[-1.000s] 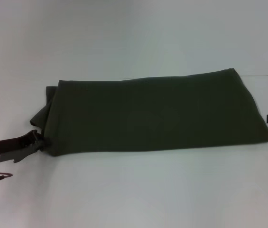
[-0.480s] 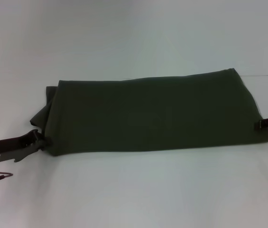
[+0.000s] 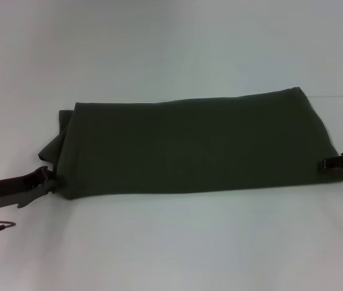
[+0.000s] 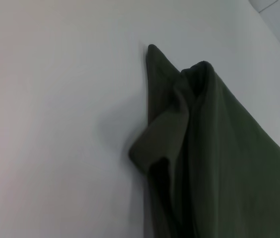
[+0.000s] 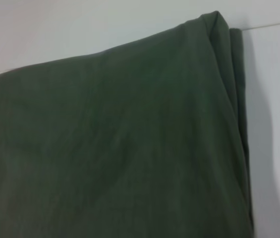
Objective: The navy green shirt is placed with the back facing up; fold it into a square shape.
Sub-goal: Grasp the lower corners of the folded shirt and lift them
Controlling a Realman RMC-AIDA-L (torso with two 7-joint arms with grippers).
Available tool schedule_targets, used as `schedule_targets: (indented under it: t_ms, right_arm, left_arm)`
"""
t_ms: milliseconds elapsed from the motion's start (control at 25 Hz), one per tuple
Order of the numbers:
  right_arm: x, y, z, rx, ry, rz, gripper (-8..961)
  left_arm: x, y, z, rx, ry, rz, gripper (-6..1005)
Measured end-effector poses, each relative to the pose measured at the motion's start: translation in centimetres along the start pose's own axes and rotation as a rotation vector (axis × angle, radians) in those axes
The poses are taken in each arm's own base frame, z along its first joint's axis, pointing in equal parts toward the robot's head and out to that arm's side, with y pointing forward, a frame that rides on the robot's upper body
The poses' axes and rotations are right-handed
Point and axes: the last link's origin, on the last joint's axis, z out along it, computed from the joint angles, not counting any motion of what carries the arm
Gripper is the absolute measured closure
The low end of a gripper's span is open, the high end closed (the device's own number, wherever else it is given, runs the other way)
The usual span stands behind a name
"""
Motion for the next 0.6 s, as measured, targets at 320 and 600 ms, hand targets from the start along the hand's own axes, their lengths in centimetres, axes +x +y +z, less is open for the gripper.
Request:
schedule_targets:
  t_ms: [320, 600]
  right_arm:
    - [0.29, 0.27, 0.52, 0.002, 0.000, -0.007, 363]
    - [0.57, 0.23, 0.75, 0.009, 0.005, -0.007, 452]
  left_arm:
    - [0.05, 0.00, -0.02, -0.002, 0.005, 0.000, 995]
    - [0.15, 0.10, 0.03, -0.002, 0.006, 0.003, 996]
